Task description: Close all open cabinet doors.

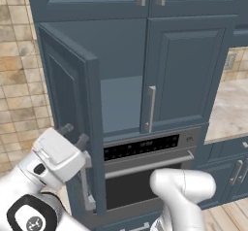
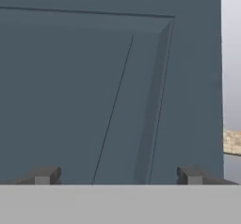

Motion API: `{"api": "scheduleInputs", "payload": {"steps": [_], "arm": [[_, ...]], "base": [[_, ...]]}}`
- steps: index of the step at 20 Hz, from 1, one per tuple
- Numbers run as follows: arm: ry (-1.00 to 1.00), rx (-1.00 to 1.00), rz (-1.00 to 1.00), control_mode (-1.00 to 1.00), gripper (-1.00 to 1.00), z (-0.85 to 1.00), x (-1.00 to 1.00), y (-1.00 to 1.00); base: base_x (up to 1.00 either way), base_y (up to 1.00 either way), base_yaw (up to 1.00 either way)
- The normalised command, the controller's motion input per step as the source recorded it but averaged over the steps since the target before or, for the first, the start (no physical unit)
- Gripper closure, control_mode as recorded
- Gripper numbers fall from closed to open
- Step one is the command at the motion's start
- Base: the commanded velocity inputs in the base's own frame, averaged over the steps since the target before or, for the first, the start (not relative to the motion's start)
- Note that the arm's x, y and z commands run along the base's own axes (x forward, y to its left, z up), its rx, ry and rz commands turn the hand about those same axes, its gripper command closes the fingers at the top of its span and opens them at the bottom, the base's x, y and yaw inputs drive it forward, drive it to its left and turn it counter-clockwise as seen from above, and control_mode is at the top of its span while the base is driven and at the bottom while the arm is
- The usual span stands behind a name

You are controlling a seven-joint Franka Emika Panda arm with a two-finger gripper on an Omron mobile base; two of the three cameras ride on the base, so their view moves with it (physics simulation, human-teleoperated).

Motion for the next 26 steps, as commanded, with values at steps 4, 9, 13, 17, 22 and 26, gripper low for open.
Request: {"api": "scheduleInputs", "payload": {"steps": [4,9,13,17,22,26], "arm": [[0.0,0.05,0.0,-1.0,-1.0,0.0,0.0,-0.56],[0.0,0.05,0.02,-1.0,-1.0,0.0,0.0,-0.48],[0.0,0.1,0.07,-1.0,-1.0,0.0,0.0,-0.41],[0.0,0.12,0.11,-1.0,-1.0,0.0,0.02,-0.41],[0.01,0.12,0.15,-1.0,-1.0,0.0,0.13,-0.36],[0.02,0.11,0.19,-1.0,-1.0,0.0,0.31,-0.22]], "base": [[0.0,0.0,0.0],[0.0,0.0,0.0],[0.0,0.0,0.0],[0.0,0.0,0.0],[0.0,0.0,0.0],[0.0,0.0,0.0]]}}
